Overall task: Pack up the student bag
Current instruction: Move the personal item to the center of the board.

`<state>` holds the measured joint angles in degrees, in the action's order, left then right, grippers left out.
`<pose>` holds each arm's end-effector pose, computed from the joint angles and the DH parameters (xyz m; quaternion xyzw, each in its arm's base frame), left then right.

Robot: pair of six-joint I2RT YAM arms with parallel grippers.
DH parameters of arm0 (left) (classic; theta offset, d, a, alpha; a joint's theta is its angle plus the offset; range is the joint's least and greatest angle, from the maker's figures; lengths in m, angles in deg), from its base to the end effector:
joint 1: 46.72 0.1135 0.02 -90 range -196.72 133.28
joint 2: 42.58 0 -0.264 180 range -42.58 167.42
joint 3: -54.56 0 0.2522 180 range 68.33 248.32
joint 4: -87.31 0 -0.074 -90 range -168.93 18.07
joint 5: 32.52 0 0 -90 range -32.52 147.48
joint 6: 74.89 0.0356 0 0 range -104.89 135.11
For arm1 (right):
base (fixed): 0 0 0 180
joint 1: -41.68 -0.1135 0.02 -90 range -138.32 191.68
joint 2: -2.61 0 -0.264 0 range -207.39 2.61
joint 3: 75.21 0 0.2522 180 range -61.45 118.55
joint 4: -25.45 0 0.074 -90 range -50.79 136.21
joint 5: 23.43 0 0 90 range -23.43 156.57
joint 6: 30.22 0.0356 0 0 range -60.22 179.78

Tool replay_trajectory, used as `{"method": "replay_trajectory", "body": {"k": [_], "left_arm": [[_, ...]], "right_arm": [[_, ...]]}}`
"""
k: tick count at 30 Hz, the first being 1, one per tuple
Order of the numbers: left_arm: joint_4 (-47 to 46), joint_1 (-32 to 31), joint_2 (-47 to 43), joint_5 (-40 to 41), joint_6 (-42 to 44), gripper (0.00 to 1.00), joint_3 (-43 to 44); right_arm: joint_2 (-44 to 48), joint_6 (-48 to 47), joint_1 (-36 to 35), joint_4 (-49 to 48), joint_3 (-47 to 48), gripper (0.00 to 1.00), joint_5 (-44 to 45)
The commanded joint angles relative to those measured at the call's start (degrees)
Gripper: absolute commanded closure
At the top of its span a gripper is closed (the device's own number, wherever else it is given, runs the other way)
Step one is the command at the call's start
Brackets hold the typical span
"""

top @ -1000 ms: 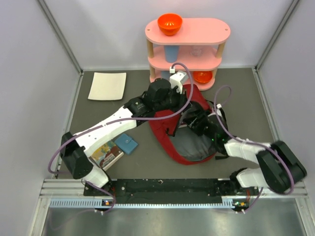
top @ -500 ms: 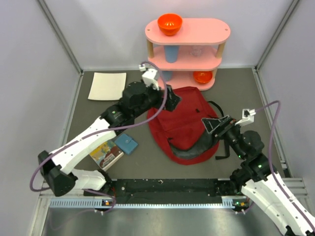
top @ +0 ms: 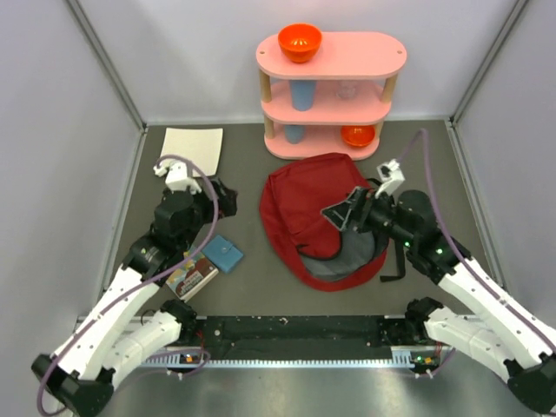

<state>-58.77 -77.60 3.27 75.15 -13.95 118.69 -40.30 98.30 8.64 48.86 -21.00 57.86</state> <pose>0.1596 -0.0829 0.3529 -0.0803 0.7887 -0.1923 0.5784 0.1485 0.1030 0.3198 -0.0106 0.7769 0.4144 0.4739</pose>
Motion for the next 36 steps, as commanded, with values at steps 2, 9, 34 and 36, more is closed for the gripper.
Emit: {"method": "replay_trajectory", "body": {"k": [2, 9, 34, 36], "left_arm": [[7.4, 9.9, -4.0, -2.3, -6.4, 0.01, -6.3], [12.4, 20.9, -10.3, -2.7, -6.4, 0.01, -8.5], [16.8, 52.4, -8.0, -14.8, -12.5, 0.01, -19.6], [16.1, 52.9, -7.7, -15.9, -13.0, 0.01, -20.1]], "right_arm": [[-10.6, -5.1, -8.1, -1.8, 9.0, 0.13, -6.9], [-22.0, -11.0, -19.2, -1.8, 17.8, 0.10, -1.1], [-74.1, 0.1, -29.7, -6.9, 47.7, 0.18, -26.4], [-76.3, 0.2, -29.7, -6.0, 50.2, 0.18, -26.8]]}}
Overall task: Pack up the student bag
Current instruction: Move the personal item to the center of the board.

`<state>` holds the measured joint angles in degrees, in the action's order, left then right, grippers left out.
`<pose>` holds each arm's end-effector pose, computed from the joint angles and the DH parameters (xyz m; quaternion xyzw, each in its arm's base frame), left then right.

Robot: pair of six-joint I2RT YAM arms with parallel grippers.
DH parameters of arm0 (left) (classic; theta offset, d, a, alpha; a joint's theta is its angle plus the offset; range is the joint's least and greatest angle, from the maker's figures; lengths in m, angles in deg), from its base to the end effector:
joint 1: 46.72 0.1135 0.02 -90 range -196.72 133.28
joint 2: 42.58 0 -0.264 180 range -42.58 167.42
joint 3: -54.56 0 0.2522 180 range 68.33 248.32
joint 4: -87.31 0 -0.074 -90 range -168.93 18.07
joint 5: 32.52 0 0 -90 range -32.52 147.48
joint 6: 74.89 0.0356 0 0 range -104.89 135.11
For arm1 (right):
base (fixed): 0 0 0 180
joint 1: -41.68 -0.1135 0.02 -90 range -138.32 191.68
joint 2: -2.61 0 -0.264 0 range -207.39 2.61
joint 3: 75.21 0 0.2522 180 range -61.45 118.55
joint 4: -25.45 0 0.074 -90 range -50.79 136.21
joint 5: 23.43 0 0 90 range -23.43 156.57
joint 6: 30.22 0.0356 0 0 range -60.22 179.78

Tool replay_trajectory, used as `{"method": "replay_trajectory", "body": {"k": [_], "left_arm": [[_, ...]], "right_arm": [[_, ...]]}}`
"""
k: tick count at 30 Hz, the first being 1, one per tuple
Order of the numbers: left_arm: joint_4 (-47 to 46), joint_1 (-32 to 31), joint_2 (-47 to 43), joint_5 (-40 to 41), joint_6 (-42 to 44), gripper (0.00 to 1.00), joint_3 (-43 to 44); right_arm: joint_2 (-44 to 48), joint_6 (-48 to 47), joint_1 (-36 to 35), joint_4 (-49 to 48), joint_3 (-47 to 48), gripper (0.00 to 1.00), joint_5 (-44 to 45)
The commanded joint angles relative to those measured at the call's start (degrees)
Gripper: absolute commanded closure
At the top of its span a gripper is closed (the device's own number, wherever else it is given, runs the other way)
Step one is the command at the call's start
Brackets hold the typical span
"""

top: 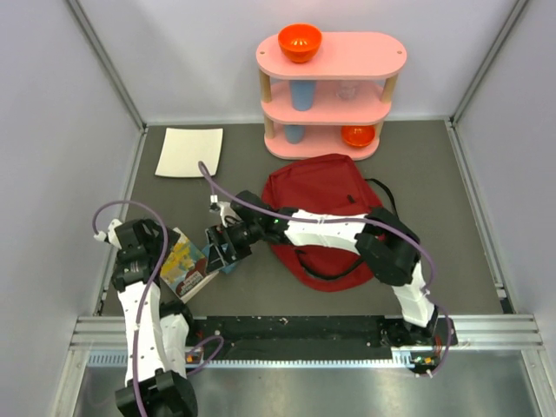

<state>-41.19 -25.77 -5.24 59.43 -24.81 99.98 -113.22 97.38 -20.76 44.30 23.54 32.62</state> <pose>0.1297 0.0510 0.2338 -0.4710 0.7884 -0.0497 0.3925 0.1952 0.4169 0.2163 -0.3128 0.8034 0.5002 0.0801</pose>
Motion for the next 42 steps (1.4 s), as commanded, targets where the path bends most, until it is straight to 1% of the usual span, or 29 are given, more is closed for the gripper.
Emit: {"method": "replay_trajectory", "body": {"k": [1, 4, 5, 8, 13, 19, 23, 27, 31, 32, 36, 37, 38, 39, 41, 42], "left_arm": [[-1.9, 1.2, 1.1, -1.0, -2.4, 0.01, -1.7], [-2.2, 2.4, 2.1, -1.7, -2.8, 0.01, -1.6], [-2.3, 3.0, 2.4, -3.6, -2.7, 0.01, -1.6], [-2.4, 5.7, 3.5, -5.2, -1.6, 0.01, -1.7], [-2.1, 10.8, 6.4, -6.9, -0.5, 0.01, -2.1], [-5.1, 11.4, 9.1, -7.1, -0.9, 0.01, -4.8], [-7.2, 11.4, 10.5, -9.0, -1.0, 0.01, -7.0], [-7.5, 11.4, 11.2, -9.5, 0.1, 0.01, -7.5], [-8.5, 11.4, 12.1, -11.3, 1.2, 0.01, -7.1], [-9.5, 11.4, 12.4, -13.6, 2.0, 0.01, -7.2], [-9.6, 11.3, 12.8, -17.6, 3.1, 0.01, -6.1], [-8.9, 11.2, 12.1, -17.4, 3.3, 0.01, -5.7], [-8.0, 11.3, 11.4, -15.2, 3.4, 0.01, -5.2], [-4.9, 11.4, 9.3, -13.5, 2.9, 0.01, -3.7], [-2.3, 11.3, 6.9, -10.4, 1.2, 0.01, -2.2], [-1.3, 11.4, 4.3, -8.5, 0.4, 0.01, -1.4]], "right_arm": [[-5.2, 1.1, -0.2, -1.0, 6.4, 0.18, -2.4], [-8.5, 1.0, -0.4, 0.1, 8.8, 0.18, -3.6], [-9.3, 0.8, -0.4, 0.9, 9.4, 0.18, -4.2], [-12.0, 0.5, -0.5, 2.4, 11.9, 0.18, -3.8], [-14.9, 0.5, -0.5, 4.4, 14.2, 0.17, 2.8], [-17.4, 1.3, -0.3, 5.7, 14.7, 0.16, 9.5], [-18.2, 4.0, 2.0, 5.4, 13.3, 0.14, 12.0], [-17.8, 4.9, 5.1, 4.4, 11.1, 0.14, 12.4], [-14.9, 6.0, 7.6, 2.7, 7.0, 0.13, 14.7], [-14.3, 6.2, 7.9, 2.3, 6.6, 0.13, 14.7], [-12.9, 5.5, 8.4, 2.4, 5.6, 0.13, 15.2], [-12.0, 4.8, 8.2, 1.3, 5.0, 0.13, 14.7], [-10.0, 4.4, 8.0, -0.8, 3.3, 0.13, 14.0], [-9.1, 4.0, 7.8, -4.2, 2.6, 0.13, 12.0], [-7.7, 2.7, 6.9, -4.7, 2.9, 0.13, 10.3], [-7.2, 2.0, 6.6, -4.7, 3.4, 0.13, 8.9]]}}
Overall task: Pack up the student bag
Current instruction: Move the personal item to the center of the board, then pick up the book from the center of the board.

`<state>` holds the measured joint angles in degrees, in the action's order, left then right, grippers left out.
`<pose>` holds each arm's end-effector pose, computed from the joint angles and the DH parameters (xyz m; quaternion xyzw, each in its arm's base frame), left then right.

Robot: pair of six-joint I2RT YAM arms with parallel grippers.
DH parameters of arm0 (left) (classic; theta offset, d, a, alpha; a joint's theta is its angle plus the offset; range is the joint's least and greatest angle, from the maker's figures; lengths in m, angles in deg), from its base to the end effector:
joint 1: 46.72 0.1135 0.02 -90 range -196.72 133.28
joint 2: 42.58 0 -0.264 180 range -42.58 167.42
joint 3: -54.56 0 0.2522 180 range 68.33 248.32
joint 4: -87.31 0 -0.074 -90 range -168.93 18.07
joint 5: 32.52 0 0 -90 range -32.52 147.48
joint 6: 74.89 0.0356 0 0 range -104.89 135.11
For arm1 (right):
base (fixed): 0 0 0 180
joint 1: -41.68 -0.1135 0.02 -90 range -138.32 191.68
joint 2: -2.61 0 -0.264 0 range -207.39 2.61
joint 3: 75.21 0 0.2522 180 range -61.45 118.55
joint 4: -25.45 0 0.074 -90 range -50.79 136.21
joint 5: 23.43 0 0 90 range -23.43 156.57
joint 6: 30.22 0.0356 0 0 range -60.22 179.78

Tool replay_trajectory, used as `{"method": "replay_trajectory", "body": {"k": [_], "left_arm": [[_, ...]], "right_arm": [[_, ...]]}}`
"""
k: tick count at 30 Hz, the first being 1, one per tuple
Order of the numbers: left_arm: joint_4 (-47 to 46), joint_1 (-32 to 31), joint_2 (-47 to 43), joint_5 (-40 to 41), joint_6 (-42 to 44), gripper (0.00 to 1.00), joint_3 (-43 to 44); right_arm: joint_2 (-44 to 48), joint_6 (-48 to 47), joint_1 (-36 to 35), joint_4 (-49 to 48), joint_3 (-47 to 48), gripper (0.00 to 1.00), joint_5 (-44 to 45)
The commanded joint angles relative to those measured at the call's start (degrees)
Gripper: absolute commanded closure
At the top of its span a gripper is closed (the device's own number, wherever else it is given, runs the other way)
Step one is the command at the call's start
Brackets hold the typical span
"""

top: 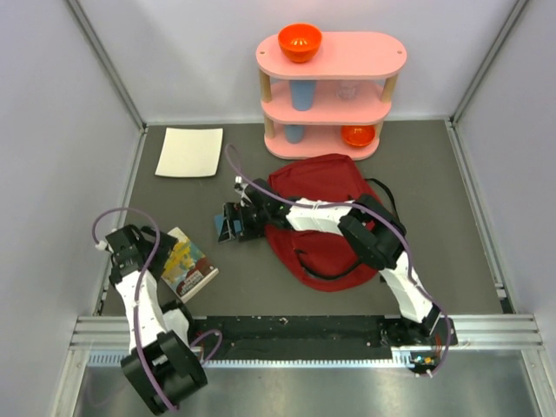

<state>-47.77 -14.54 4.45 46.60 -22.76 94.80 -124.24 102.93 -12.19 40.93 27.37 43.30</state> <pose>0.1373 0.0785 0.1913 -0.5143 0.7880 -0.1057 0.3216 0.2777 0.4043 0.1529 -0.1681 0.8749 0.4325 0.1387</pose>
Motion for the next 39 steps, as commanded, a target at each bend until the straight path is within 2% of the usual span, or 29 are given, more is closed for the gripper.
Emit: {"method": "replay_trajectory", "body": {"k": [1, 6, 11, 15, 19, 22, 23, 25, 26, 34, 39], "left_arm": [[6.7, 0.1, -6.8, 5.9, -2.5, 0.01, 4.0], [8.7, 0.1, -10.3, 12.8, -4.5, 0.01, 5.4], [9.7, 0.1, -9.5, 24.9, -7.1, 0.01, 5.2], [5.9, 0.2, -7.2, 27.7, -8.8, 0.01, 2.9], [0.3, 0.1, -2.5, 21.2, -6.8, 0.01, 0.6], [-3.6, 0.1, 3.8, 11.5, -4.3, 0.02, -1.1], [-4.8, 0.1, 5.1, 5.6, -4.0, 0.03, -1.6], [-9.2, 0.2, 7.5, 0.3, -3.9, 0.04, -3.9], [-10.6, 0.1, 7.9, -3.4, -3.9, 0.06, -4.6], [-21.6, 0.1, 3.9, -17.1, -1.2, 0.14, -10.9], [-21.8, 0.0, 3.0, -21.0, 1.0, 0.18, -13.2]], "right_arm": [[3.7, -4.6, -2.3, -0.7, 0.2, 0.13, -2.3], [3.5, -5.3, -3.5, 0.9, 1.8, 0.13, -3.2], [4.6, -4.9, -3.6, 0.9, -0.3, 0.14, -3.8], [5.4, -4.5, -3.7, 0.2, -1.5, 0.14, -4.8], [5.2, -4.7, -3.6, 0.8, -0.6, 0.14, -5.2], [5.6, -5.1, -3.6, 1.2, 0.1, 0.14, -5.2], [5.2, -5.2, -3.6, 1.2, 0.6, 0.14, -5.8], [4.5, -5.5, -3.7, 1.7, 2.0, 0.14, -6.6], [3.7, -5.5, -3.7, 2.0, 2.4, 0.14, -7.5], [0.7, -4.8, -3.9, 1.9, 3.6, 0.14, -8.6], [-0.9, -2.4, -3.9, 2.1, 3.3, 0.14, -7.8]]}}
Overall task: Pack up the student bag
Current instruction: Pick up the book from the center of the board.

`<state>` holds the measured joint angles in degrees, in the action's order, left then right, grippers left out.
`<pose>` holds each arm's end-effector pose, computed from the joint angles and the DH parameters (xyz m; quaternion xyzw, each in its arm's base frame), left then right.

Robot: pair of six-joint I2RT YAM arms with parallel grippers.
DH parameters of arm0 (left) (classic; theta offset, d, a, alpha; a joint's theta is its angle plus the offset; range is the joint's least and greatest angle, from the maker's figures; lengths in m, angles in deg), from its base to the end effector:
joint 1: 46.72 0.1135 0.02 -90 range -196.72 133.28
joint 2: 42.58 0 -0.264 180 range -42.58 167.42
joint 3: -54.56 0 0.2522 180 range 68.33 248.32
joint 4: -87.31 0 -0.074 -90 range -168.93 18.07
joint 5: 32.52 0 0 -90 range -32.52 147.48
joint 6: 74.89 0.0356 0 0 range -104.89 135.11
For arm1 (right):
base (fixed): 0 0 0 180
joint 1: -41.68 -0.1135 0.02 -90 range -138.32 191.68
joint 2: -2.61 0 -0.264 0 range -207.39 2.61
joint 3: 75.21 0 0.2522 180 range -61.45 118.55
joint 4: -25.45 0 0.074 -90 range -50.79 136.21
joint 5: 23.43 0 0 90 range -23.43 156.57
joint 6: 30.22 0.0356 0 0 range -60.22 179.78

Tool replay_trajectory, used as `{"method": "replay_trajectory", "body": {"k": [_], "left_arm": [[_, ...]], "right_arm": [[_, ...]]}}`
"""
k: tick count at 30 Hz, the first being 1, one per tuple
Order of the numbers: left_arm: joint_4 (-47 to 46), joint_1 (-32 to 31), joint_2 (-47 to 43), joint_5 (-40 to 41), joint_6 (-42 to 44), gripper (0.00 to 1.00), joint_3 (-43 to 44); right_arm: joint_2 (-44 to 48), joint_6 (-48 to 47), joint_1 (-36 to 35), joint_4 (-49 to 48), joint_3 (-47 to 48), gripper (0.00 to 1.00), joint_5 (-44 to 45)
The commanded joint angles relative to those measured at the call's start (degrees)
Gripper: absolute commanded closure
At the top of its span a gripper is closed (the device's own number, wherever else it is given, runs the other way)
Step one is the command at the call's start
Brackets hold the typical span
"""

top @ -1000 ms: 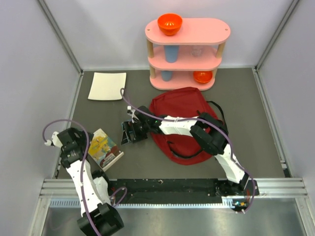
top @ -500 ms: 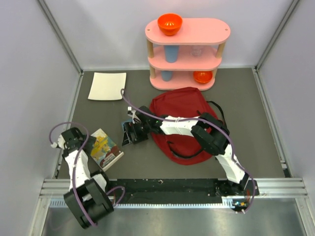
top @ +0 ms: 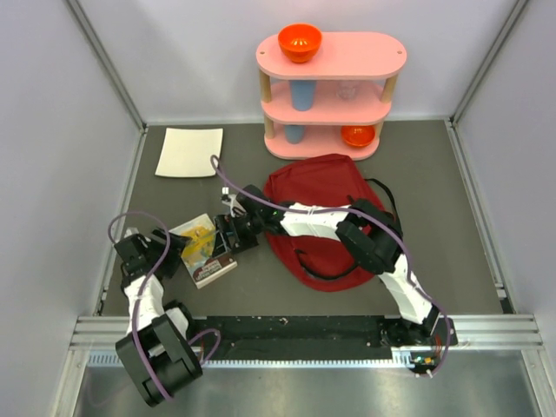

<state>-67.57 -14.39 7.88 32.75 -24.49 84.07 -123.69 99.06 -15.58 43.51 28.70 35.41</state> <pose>0.1442 0.0736 0.1503 -0.4672 0.7803 -0.2214 0.3520 0.2490 0.4213 0.1624 -0.2478 0.8463 0.4636 0.0867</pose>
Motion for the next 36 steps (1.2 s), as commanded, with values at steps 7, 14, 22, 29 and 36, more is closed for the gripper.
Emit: {"method": "replay_trajectory", "body": {"k": [7, 14, 22, 29, 36], "left_arm": [[-3.6, -0.2, -1.6, -12.3, 2.6, 0.25, -5.0], [-4.1, -0.3, -3.8, -18.0, 0.9, 0.39, -4.7], [-0.6, -0.3, -6.9, -19.2, 2.0, 0.84, -2.8], [2.8, -0.3, -8.0, -18.2, 1.8, 1.00, 1.2], [3.5, -0.4, -13.2, -24.0, -0.2, 1.00, 12.2]], "right_arm": [[-2.6, 4.3, -0.5, -2.8, -0.1, 0.16, -0.7], [-3.2, 5.4, -0.4, -3.9, -0.1, 0.19, -2.2], [-3.3, 5.5, -0.4, -3.9, -0.7, 0.20, -2.3], [0.1, 5.3, 0.7, -6.0, -3.4, 0.20, -2.4], [9.1, 8.1, 4.2, -13.7, -11.5, 0.16, -5.8]]}}
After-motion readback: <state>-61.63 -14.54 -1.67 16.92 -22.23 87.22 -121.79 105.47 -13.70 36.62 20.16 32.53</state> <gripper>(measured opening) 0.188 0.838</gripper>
